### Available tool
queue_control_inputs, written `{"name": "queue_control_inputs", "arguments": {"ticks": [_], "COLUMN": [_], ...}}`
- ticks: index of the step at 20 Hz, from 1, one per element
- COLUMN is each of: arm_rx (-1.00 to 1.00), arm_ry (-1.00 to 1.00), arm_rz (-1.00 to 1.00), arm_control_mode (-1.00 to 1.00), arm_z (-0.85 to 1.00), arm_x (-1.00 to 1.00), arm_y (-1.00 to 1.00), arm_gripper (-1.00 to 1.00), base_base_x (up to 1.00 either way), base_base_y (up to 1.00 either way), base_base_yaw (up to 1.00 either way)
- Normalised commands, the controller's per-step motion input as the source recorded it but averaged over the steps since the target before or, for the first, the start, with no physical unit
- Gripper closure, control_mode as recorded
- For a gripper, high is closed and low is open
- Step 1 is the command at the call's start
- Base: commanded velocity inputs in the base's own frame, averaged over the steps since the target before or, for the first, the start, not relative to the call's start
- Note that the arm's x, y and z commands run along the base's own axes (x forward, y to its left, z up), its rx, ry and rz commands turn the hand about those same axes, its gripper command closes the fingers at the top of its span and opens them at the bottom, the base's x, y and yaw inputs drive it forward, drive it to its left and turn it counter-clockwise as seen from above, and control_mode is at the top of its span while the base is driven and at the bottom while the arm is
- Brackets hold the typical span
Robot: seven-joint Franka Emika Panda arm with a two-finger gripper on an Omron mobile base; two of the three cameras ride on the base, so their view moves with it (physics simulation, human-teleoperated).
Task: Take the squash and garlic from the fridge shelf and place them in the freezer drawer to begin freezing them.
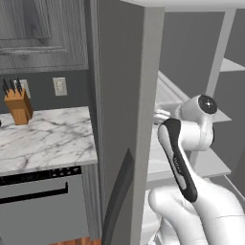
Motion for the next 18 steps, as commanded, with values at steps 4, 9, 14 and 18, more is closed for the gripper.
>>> {"name": "queue_control_inputs", "arguments": {"ticks": [4,9,14,18], "arm_rx": [-0.08,-0.02,-0.04,0.0], "arm_ry": [0.13,0.06,0.03,0.09], "arm_rz": [0.17,0.13,0.0,0.0], "arm_control_mode": [-1.0,-1.0,-1.0,-1.0], "arm_z": [1.0,0.39,-0.04,-0.03], "arm_x": [0.38,0.05,0.56,0.8], "arm_y": [0.21,0.12,0.38,0.5], "arm_gripper": [-1.0,-1.0,-1.0,-1.0], "base_base_x": [0.0,0.0,0.0,0.0], "base_base_y": [0.0,0.0,0.0,0.0], "base_base_yaw": [0.0,0.0,0.0,0.0]}}
